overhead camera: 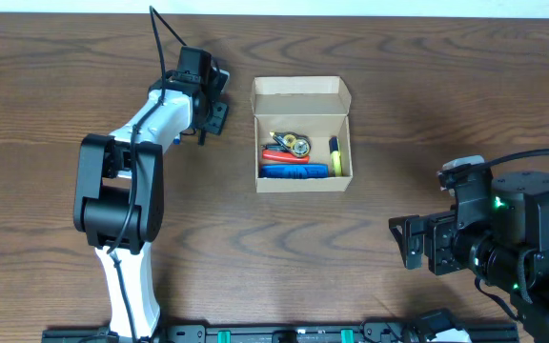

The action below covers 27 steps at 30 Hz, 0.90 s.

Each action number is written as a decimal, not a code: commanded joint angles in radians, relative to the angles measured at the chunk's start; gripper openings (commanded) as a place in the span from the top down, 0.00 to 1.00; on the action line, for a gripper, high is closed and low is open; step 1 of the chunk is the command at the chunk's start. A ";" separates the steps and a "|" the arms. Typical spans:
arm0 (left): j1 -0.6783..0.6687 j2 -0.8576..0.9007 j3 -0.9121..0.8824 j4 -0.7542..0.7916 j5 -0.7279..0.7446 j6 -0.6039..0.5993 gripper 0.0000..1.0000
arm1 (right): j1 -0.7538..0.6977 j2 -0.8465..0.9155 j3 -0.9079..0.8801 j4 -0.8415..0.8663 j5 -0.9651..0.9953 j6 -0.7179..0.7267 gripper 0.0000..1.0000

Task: Pack container
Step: 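Grasp the black marker with the left gripper, then carry the black marker into the box and release it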

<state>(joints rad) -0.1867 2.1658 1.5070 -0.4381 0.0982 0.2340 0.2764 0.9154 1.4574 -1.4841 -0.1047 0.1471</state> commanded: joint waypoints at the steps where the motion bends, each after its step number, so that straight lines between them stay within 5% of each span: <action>1: 0.005 0.021 -0.002 -0.001 -0.005 0.005 0.60 | 0.006 -0.001 0.001 -0.001 -0.004 -0.014 0.01; 11: 0.005 0.005 0.000 -0.061 -0.004 -0.051 0.94 | 0.006 -0.001 0.001 -0.001 -0.004 -0.014 0.01; 24: -0.007 -0.385 0.001 -0.202 0.012 -0.077 0.94 | 0.006 -0.001 0.001 -0.001 -0.004 -0.014 0.01; 27: -0.043 -0.508 0.001 -0.206 0.087 0.027 0.94 | 0.006 -0.001 0.001 -0.001 -0.004 -0.014 0.01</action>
<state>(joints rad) -0.1970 1.7630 1.5021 -0.6331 0.1135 0.1852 0.2764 0.9154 1.4574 -1.4845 -0.1047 0.1471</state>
